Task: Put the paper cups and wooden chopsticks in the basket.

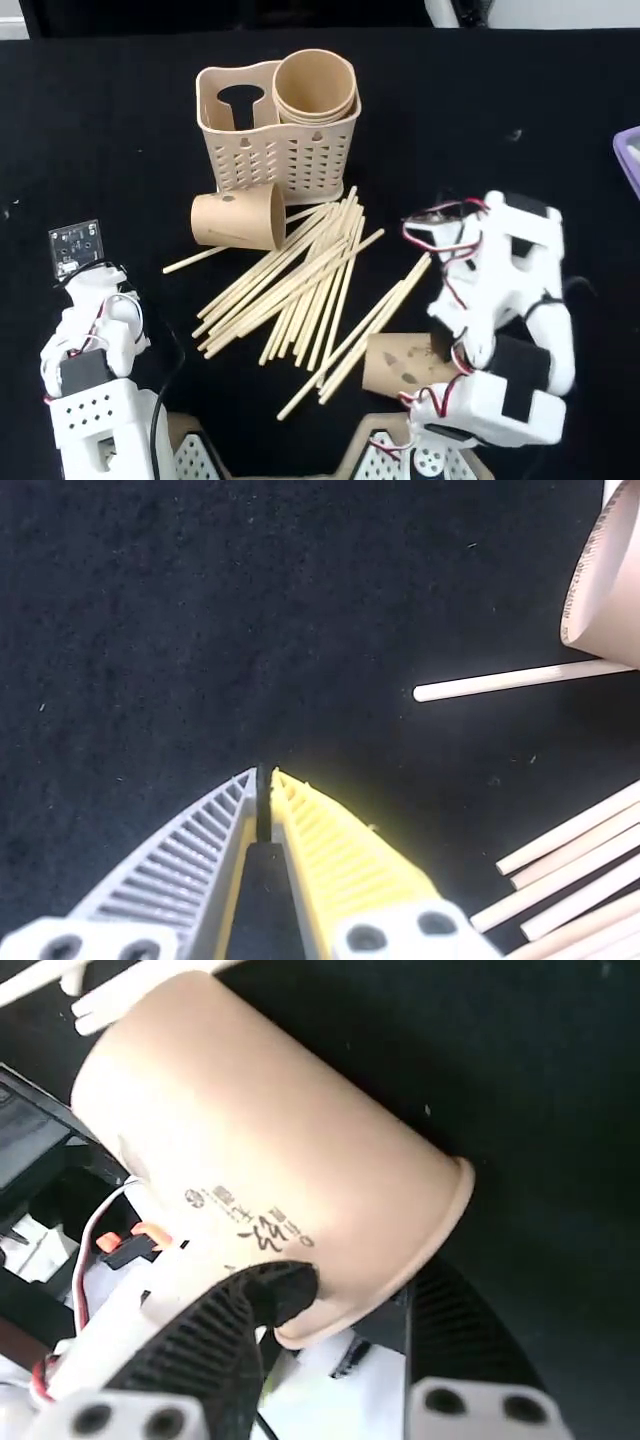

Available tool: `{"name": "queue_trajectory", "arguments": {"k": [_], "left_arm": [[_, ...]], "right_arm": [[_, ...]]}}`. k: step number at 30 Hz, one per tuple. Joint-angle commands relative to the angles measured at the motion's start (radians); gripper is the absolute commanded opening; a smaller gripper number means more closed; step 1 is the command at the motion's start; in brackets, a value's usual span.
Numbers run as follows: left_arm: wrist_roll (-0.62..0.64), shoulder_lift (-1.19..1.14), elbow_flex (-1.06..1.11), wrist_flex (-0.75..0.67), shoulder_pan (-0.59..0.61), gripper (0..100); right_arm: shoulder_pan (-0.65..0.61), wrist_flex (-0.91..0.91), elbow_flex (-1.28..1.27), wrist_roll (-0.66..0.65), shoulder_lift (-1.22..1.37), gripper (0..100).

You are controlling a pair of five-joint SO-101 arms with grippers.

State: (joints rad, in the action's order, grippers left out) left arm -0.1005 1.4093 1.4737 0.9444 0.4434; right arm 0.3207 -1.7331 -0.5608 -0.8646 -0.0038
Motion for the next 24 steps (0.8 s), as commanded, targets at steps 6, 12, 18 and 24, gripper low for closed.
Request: {"name": "queue_trajectory", "arguments": {"k": [6,12,18,24], "left_arm": [[0.009,0.011,-0.007,-0.020,-0.013,3],[0.009,0.011,-0.004,-0.044,-0.013,3],[0.009,0.011,-0.004,-0.046,-0.013,3],[0.009,0.011,-0.004,-0.046,-0.013,3]], "right_arm": [[-0.066,-0.034,0.091,0.051,-0.093,15.3],[-0.068,-0.034,0.090,0.101,-0.248,2.0],[-0.068,-0.034,0.088,0.101,-0.366,1.1],[-0.038,-0.034,0.157,0.107,-0.460,1.1]]}}
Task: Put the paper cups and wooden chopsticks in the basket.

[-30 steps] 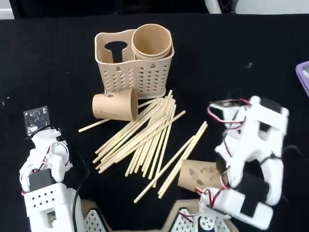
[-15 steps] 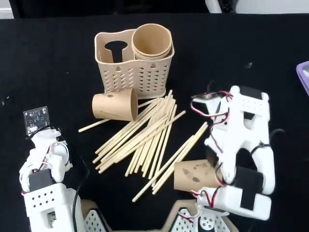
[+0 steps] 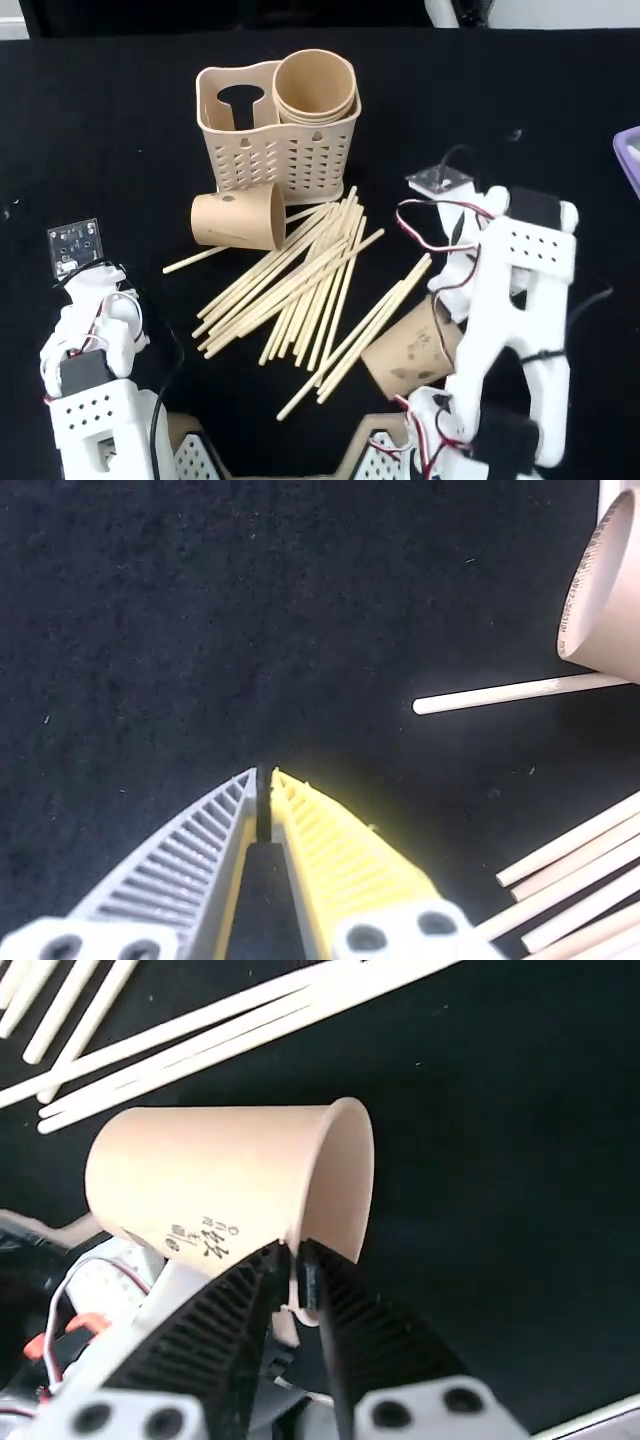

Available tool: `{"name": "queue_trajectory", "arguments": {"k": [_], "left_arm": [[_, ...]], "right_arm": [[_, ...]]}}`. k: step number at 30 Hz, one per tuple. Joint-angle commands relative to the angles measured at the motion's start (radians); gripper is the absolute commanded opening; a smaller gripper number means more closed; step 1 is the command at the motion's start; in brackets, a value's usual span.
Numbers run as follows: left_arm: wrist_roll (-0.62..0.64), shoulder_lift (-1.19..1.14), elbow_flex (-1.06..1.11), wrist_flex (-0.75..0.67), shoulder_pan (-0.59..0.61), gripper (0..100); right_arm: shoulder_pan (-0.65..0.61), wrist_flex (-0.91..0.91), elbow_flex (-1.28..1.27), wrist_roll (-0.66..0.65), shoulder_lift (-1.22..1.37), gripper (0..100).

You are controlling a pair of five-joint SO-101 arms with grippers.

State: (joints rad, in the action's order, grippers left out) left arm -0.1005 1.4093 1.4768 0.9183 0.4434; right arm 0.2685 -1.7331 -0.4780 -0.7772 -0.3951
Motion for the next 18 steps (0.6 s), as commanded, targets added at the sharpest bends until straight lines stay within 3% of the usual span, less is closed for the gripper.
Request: {"name": "queue_trajectory", "arguments": {"k": [1,11,18], "left_arm": [[0.009,0.011,-0.007,-0.020,-0.013,3],[0.009,0.011,-0.005,-0.017,-0.013,3],[0.009,0.011,-0.005,-0.015,-0.013,3]], "right_arm": [[0.021,-0.034,0.105,0.026,-0.088,1.1],[0.026,-0.023,0.383,0.025,-0.166,1.1],[0.023,0.235,0.340,0.035,-0.033,1.1]]}}
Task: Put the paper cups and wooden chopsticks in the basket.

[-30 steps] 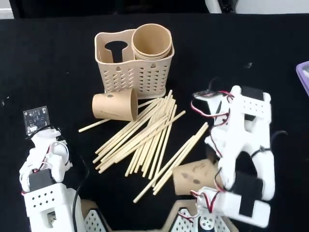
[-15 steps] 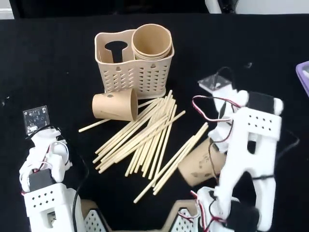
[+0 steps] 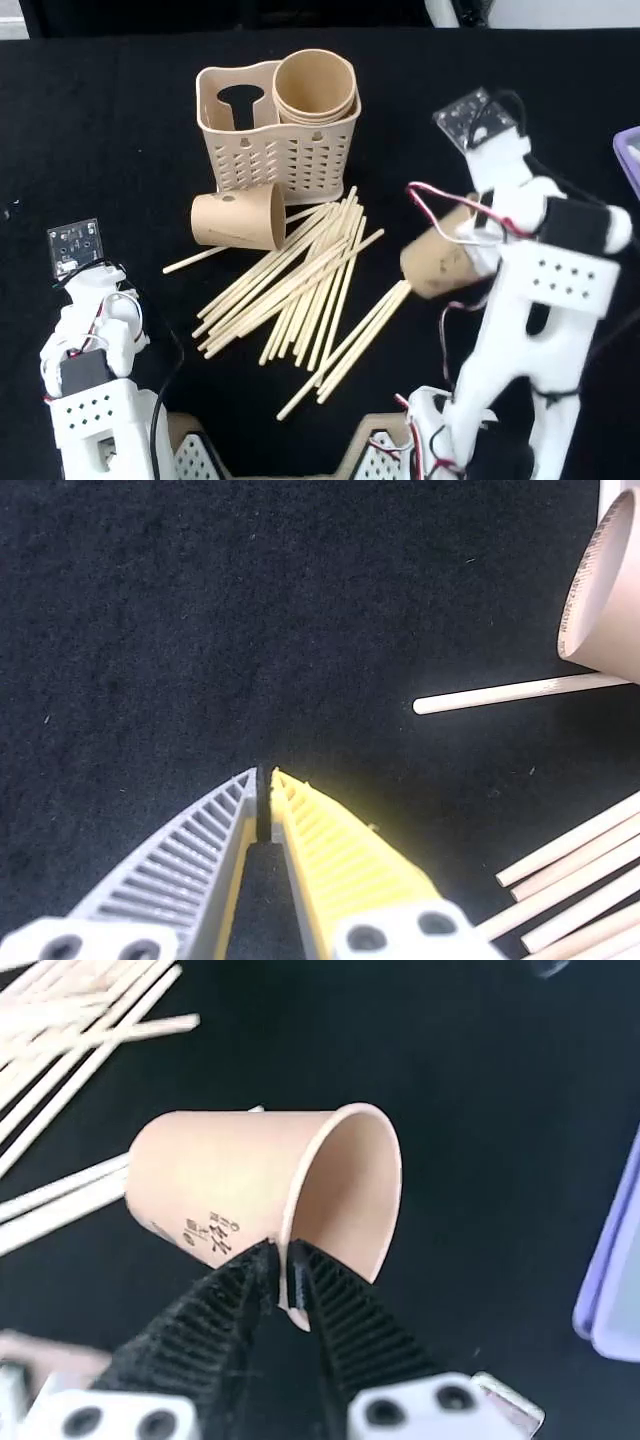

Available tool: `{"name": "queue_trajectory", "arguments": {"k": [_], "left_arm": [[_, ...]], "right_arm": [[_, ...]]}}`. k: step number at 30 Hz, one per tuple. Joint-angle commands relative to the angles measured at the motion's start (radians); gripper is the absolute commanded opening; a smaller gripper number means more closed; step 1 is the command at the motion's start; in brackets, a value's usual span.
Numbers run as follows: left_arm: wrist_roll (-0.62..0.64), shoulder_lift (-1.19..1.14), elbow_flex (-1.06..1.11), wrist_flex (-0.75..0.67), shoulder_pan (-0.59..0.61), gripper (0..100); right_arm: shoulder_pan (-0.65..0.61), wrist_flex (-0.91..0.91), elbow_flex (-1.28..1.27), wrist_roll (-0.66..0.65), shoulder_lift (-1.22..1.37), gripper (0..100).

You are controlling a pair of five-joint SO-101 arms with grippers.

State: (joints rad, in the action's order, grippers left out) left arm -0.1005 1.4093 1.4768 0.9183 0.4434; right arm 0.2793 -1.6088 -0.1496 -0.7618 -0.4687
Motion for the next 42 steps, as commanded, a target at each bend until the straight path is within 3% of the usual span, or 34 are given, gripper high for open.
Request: {"name": "queue_trajectory", "arguments": {"k": [1,7,12,22,30,34,38,42], "left_arm": [[0.009,0.011,-0.005,-0.015,-0.013,3],[0.009,0.011,-0.001,-0.017,-0.013,3],[0.009,0.011,0.005,-0.020,-0.013,3],[0.009,0.011,0.005,-0.020,-0.012,3],[0.009,0.011,0.002,-0.020,-0.012,3],[0.009,0.011,0.002,-0.020,-0.012,3],[0.009,0.011,0.002,-0.020,-0.012,3],[0.009,0.011,0.004,-0.020,-0.012,3]], "right_arm": [[0.012,0.152,0.015,0.043,0.062,1.1],[-0.026,0.353,0.008,0.075,0.217,1.1],[-0.058,0.362,0.073,-0.023,0.387,1.1],[-0.169,0.331,0.166,-0.011,0.565,1.6],[-0.212,0.219,0.166,0.028,0.570,23.6],[-0.206,0.222,0.171,0.031,0.565,18.2],[-0.204,0.196,0.226,0.034,0.562,0.3],[-0.203,0.101,0.349,0.034,0.562,1.2]]}}
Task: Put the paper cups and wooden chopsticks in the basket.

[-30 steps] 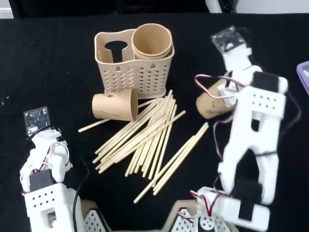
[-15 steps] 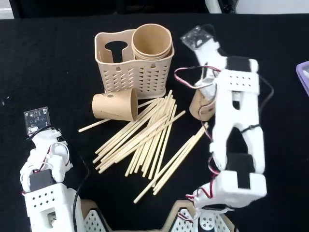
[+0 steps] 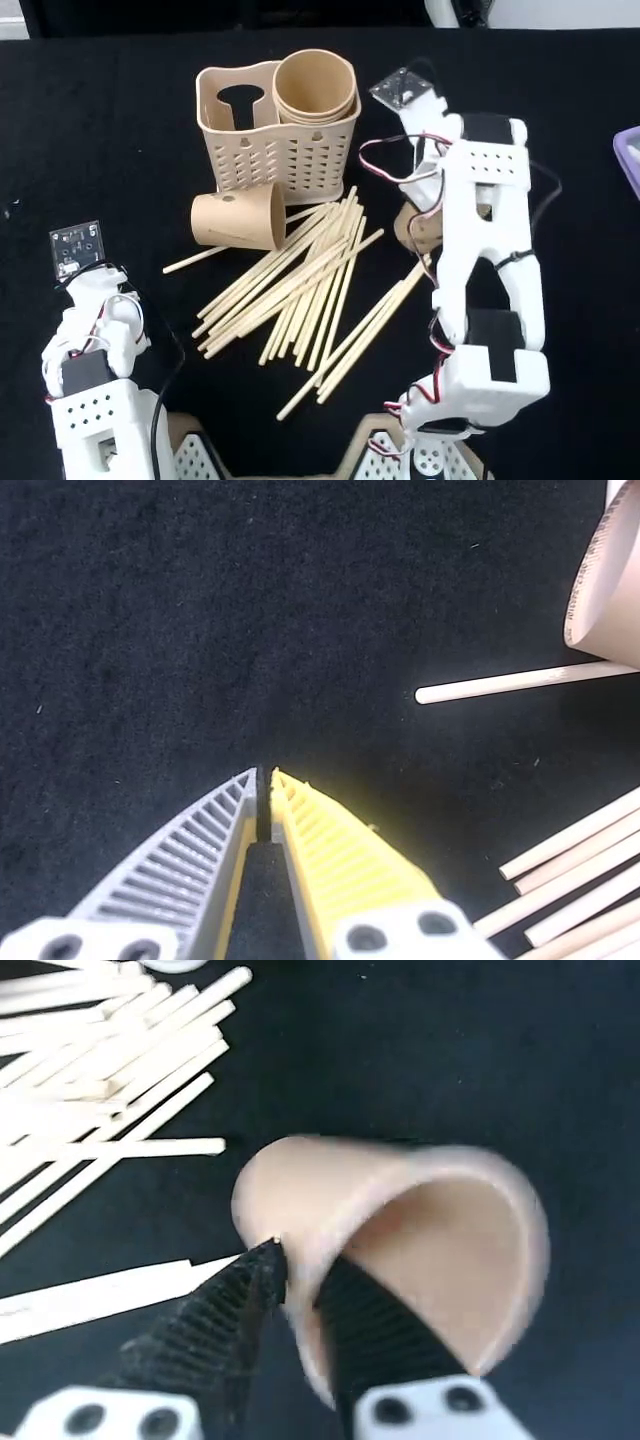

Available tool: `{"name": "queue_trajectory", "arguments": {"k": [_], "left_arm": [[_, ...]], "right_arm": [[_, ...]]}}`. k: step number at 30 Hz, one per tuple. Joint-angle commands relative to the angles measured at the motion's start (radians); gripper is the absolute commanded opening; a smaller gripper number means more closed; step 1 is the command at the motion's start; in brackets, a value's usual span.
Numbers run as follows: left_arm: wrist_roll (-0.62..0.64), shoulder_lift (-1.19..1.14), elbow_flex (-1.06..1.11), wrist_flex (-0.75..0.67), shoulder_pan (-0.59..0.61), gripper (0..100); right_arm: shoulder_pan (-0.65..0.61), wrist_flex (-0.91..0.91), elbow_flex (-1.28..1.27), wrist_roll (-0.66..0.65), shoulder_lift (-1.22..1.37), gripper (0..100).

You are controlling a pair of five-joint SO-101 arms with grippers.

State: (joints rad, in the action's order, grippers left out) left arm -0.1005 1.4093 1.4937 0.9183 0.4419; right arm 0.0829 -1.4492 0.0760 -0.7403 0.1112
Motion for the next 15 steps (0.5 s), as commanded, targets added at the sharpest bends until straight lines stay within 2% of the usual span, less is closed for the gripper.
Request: {"name": "queue_trajectory", "arguments": {"k": [1,6,9,12,15], "left_arm": [[0.009,0.011,-0.013,-0.020,-0.010,3],[0.009,0.011,-0.013,-0.020,-0.010,3],[0.009,0.011,-0.012,-0.020,-0.010,3],[0.009,0.011,-0.012,-0.020,-0.010,3],[0.009,0.011,-0.010,-0.020,-0.010,3]], "right_arm": [[-0.006,-0.089,0.170,0.012,-0.018,1.1],[-0.014,-0.250,0.493,0.018,-0.018,1.0],[-0.020,-0.292,0.746,0.077,-0.016,1.0],[-0.064,-0.296,0.966,0.133,-0.010,1.0],[-0.160,-0.296,1.102,0.175,-0.015,1.0]]}}
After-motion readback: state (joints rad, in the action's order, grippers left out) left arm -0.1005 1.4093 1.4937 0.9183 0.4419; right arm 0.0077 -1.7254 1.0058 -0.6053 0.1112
